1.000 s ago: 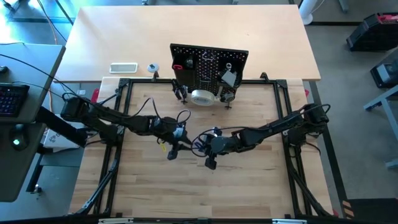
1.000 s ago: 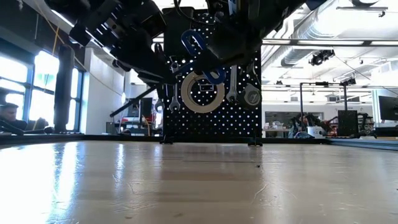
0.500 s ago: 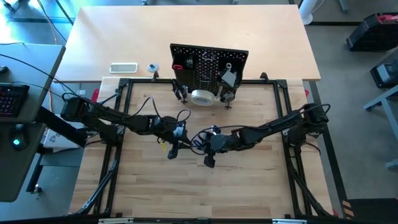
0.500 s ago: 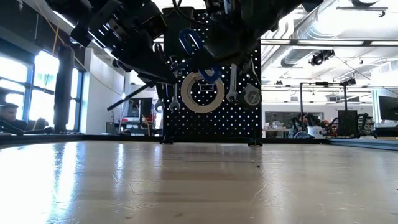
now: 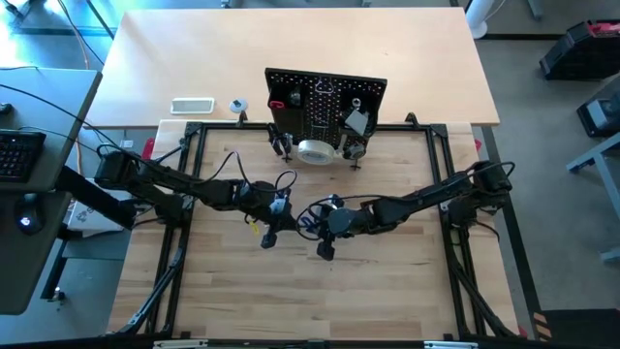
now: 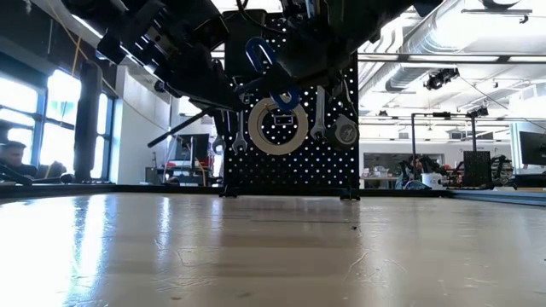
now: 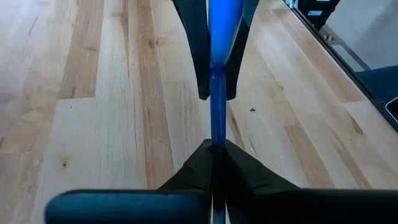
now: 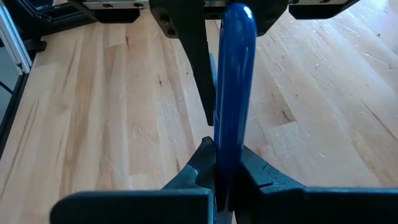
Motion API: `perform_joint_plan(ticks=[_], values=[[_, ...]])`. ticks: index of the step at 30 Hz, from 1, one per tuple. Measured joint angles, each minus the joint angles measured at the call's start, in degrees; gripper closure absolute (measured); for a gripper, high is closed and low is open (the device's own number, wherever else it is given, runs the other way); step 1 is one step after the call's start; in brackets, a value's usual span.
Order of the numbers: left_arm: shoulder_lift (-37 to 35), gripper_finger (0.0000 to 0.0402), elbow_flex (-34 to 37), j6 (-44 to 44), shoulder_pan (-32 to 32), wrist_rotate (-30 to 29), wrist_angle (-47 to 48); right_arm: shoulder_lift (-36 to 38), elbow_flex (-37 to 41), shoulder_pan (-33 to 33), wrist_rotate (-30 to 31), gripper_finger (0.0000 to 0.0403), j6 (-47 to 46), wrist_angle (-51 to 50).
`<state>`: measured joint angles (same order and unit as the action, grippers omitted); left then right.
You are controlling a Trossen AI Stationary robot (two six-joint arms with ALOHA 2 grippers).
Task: Hang tools onto peg board
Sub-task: Hang the blue allen wrench on the pegboard
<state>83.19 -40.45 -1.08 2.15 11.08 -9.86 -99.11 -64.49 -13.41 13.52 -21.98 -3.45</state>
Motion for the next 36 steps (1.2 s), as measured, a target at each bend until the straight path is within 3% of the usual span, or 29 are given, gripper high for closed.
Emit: perform_joint_plan(ticks=[10, 20, 28, 36], values=[[0.01, 0.0397, 0.00, -2.67, 0.02, -2.78, -0.23, 0.00, 0.00, -0.02, 1.13, 0.0384, -0.24, -0.77], [0.01, 0.0400, 2.65, -3.17, -0.09, -10.36, -4.39, 0.00, -0.02, -0.32, 5.20, 0.0303, -2.62, -7.21], [-0.02, 0.0401, 10.99, 0.55, -3.09, -12.20, -19.01, 1.48, 0.00, -2.38, 10.80, 0.0262, -1.53, -10.96], [-0.04, 0.0401, 20.94, 2.02, -7.70, -14.80, -41.26, 6.85, 0.00, -5.40, 18.55, 0.0257, -1.53, -18.05]])
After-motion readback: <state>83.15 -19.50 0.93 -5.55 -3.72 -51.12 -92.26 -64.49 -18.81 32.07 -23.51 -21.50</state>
